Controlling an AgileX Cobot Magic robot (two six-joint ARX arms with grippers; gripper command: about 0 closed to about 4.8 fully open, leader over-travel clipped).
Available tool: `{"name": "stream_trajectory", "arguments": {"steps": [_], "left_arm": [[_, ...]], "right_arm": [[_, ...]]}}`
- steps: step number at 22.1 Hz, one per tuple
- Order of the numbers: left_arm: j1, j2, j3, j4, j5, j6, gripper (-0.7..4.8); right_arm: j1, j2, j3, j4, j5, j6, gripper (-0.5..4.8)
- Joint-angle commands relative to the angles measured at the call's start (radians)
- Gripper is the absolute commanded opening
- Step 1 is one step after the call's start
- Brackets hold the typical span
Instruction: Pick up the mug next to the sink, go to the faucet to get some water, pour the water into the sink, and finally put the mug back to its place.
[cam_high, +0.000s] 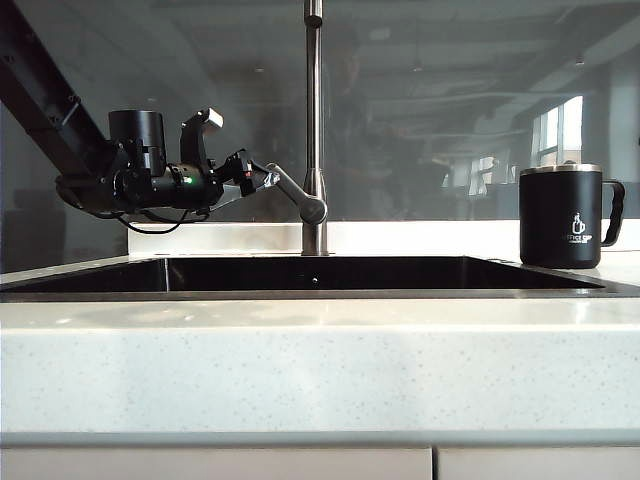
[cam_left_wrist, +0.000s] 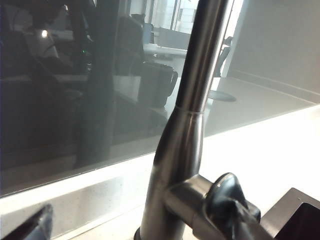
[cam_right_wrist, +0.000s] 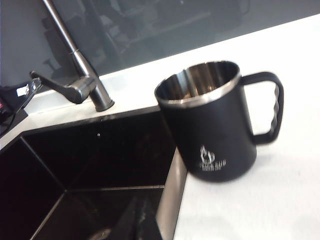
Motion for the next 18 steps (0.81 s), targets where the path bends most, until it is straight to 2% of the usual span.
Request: {"name": "stream_trajectory", "arguments": {"steps": [1, 7, 10, 15, 18], "left_arm": [[0.002, -0.002, 0.003, -0.001, -0.008, 0.002, 4.58], [0.002, -0.002, 0.003, 0.0, -0.008, 0.002, 4.58], [0.002, -0.002, 0.003, -0.004, -0.008, 0.002, 4.58], [0.002, -0.002, 0.003, -0.008, -0.008, 0.004, 4.58], [0.002, -0.002, 0.003, -0.008, -0.008, 0.004, 4.58]], "right_arm": [[0.001, -0.093, -0.054, -0.064, 0.039, -0.023, -0.07], [0.019, -0.499, -0.246, -0.203, 0.167, -0.034, -0.07], [0.052, -0.679, -0.246, -0.398, 0.219, -0.057, -0.07], [0.079, -0.769, -0.246, -0.452, 0.254, -0.08, -0.07], [0.135, -0.856, -0.246, -0.515, 0.32, -0.108, -0.07]]}}
